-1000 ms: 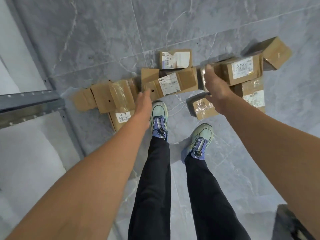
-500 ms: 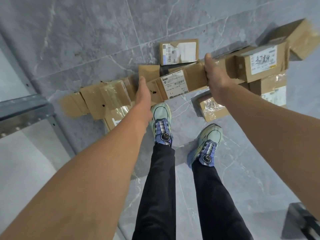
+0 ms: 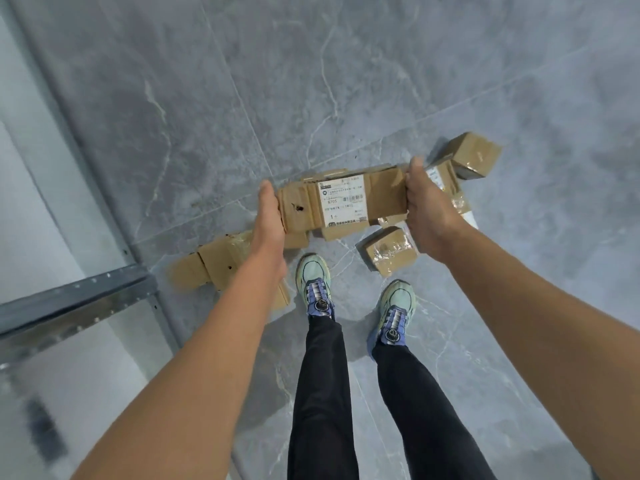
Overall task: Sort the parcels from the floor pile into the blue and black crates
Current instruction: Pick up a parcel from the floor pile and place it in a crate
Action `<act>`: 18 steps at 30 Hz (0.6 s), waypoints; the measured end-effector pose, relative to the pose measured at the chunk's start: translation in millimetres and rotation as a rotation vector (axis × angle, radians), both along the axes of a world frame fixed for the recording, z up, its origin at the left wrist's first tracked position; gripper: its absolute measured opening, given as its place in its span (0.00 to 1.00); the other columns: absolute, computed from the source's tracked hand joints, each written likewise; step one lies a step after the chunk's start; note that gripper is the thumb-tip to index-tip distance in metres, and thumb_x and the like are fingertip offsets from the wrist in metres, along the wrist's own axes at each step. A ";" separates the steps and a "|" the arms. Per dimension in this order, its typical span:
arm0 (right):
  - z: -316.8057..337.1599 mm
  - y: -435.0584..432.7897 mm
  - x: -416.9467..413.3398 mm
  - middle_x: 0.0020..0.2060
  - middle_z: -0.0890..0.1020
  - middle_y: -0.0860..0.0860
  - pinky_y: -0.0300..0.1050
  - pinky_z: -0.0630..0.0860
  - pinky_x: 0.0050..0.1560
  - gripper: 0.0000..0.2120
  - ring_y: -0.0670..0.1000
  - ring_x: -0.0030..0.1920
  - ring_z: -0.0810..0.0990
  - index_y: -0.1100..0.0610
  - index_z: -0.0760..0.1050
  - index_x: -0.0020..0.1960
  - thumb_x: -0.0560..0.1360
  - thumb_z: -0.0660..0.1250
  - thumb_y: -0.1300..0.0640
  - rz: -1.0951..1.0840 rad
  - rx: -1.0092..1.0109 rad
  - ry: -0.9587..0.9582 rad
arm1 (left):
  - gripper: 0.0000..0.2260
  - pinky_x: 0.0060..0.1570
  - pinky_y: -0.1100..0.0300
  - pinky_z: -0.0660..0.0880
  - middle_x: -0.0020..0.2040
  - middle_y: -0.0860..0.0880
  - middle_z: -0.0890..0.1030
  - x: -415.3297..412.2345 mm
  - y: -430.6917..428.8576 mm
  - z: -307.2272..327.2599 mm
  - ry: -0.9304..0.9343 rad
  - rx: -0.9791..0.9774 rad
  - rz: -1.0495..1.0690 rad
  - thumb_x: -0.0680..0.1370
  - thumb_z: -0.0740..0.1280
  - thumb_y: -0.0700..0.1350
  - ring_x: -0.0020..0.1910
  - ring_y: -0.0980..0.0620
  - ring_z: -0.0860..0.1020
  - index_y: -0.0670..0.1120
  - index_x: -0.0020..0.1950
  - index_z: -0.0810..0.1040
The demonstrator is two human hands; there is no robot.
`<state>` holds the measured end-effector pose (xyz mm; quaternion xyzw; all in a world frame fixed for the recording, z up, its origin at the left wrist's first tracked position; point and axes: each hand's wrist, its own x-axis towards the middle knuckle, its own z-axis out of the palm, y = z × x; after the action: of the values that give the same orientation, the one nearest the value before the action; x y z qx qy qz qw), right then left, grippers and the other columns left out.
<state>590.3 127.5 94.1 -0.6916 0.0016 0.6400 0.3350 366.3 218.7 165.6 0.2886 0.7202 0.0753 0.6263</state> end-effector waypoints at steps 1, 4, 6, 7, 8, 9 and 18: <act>10.2 -7.6 9.0 0.74 0.75 0.47 0.64 0.60 0.79 0.57 0.52 0.76 0.70 0.45 0.75 0.74 0.56 0.62 0.11 -0.039 0.020 0.014 | 0.21 0.39 0.64 0.67 0.39 0.61 0.79 6.4 -1.3 20.8 -0.005 0.020 -0.006 0.86 0.45 0.64 0.40 0.66 0.76 0.58 0.55 0.76; 111.8 -13.7 27.3 0.70 0.78 0.46 0.57 0.66 0.76 0.49 0.48 0.72 0.74 0.45 0.77 0.72 0.63 0.60 0.14 -0.037 0.035 -0.009 | 0.24 0.41 0.68 0.69 0.48 0.63 0.77 30.1 -12.6 90.2 -0.055 0.087 -0.039 0.86 0.45 0.63 0.43 0.68 0.74 0.53 0.66 0.74; 172.5 -23.0 42.2 0.61 0.83 0.44 0.38 0.75 0.60 0.34 0.39 0.58 0.82 0.48 0.80 0.68 0.78 0.56 0.25 -0.055 0.067 -0.048 | 0.28 0.46 0.68 0.68 0.64 0.56 0.79 46.7 -21.8 134.7 -0.116 0.123 -0.072 0.85 0.46 0.64 0.49 0.66 0.75 0.50 0.75 0.71; 193.8 -33.1 51.3 0.57 0.85 0.44 0.33 0.76 0.51 0.30 0.38 0.52 0.84 0.50 0.80 0.65 0.82 0.54 0.30 -0.081 0.101 -0.059 | 0.30 0.47 0.68 0.68 0.70 0.53 0.76 55.0 -25.7 156.8 -0.144 0.135 -0.102 0.85 0.46 0.65 0.52 0.64 0.75 0.49 0.78 0.69; 215.7 -44.5 59.6 0.59 0.84 0.47 0.34 0.77 0.52 0.31 0.40 0.54 0.84 0.50 0.81 0.65 0.81 0.54 0.29 -0.101 0.114 -0.069 | 0.31 0.47 0.68 0.68 0.74 0.51 0.74 63.5 -29.6 178.1 -0.165 0.150 -0.138 0.85 0.46 0.66 0.54 0.64 0.75 0.49 0.80 0.67; 238.9 -55.5 66.5 0.65 0.82 0.49 0.40 0.76 0.62 0.37 0.44 0.63 0.81 0.49 0.80 0.67 0.76 0.55 0.23 -0.120 0.113 -0.093 | 0.32 0.48 0.68 0.68 0.75 0.51 0.73 72.1 -34.1 198.5 -0.179 0.168 -0.173 0.84 0.46 0.66 0.55 0.64 0.75 0.48 0.80 0.66; 399.8 -140.1 109.6 0.80 0.66 0.45 0.59 0.51 0.83 0.60 0.50 0.82 0.58 0.44 0.69 0.79 0.55 0.58 0.11 -0.379 0.267 -0.208 | 0.30 0.75 0.57 0.59 0.73 0.54 0.74 148.7 -60.0 339.5 -0.350 0.289 -0.485 0.84 0.45 0.66 0.71 0.56 0.70 0.52 0.79 0.67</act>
<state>700.0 -12.6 493.9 -0.6907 0.0123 0.4858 0.5355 515.0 158.8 505.1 0.5201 0.4940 0.0740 0.6929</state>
